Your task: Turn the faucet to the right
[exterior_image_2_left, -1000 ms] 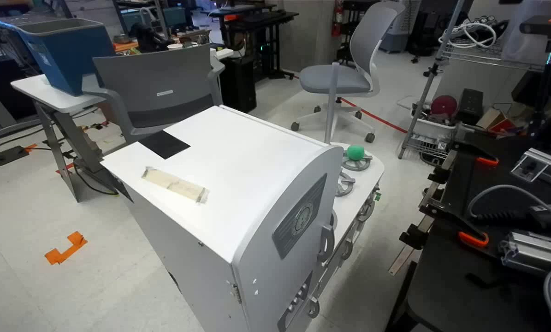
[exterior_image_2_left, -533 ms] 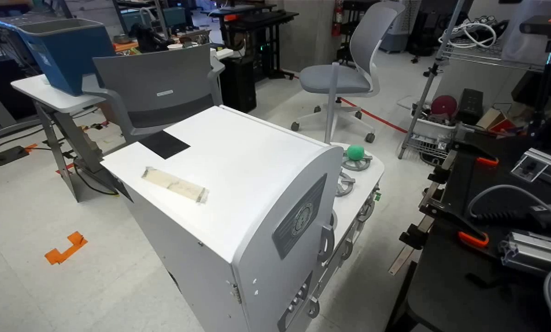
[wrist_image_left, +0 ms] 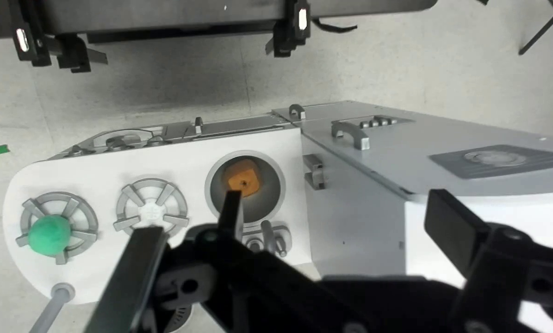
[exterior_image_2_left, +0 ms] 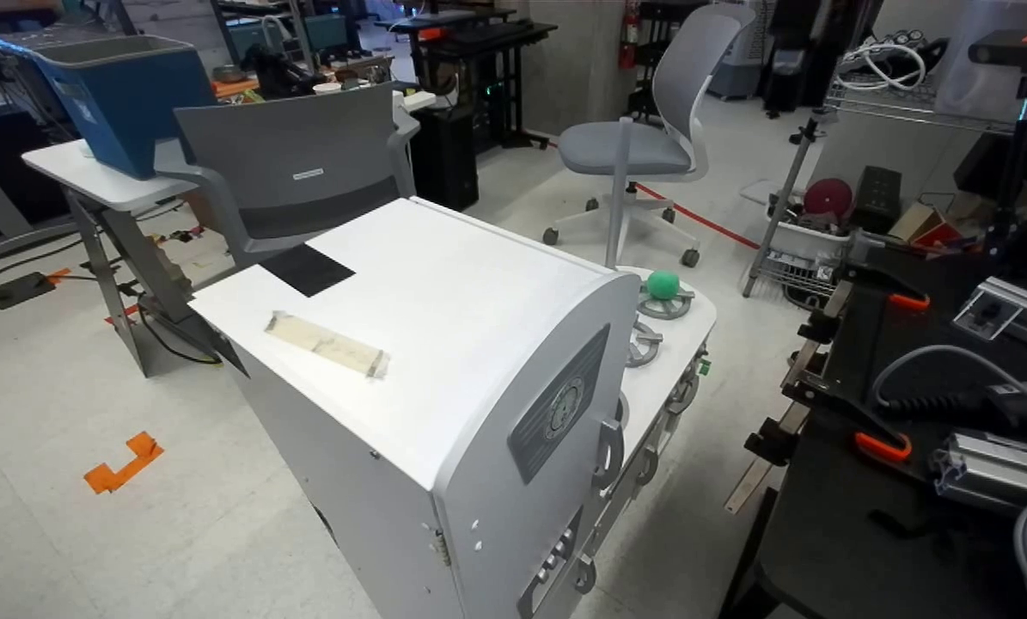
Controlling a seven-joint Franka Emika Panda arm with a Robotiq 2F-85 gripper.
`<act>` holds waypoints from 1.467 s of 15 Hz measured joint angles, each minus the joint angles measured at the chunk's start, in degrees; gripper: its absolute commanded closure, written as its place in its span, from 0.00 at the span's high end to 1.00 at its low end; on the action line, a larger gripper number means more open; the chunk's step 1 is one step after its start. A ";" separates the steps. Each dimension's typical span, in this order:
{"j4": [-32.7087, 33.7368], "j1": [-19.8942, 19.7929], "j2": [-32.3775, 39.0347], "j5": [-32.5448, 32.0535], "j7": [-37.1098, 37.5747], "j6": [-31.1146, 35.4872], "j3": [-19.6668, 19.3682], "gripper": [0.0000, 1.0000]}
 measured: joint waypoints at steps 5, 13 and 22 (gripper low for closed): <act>8.50 -1.55 20.35 -7.62 6.02 12.07 -0.74 1.00; 20.48 4.36 46.56 -14.01 14.66 27.73 -4.51 1.00; 34.95 7.82 65.54 -12.82 16.79 41.14 -7.31 1.00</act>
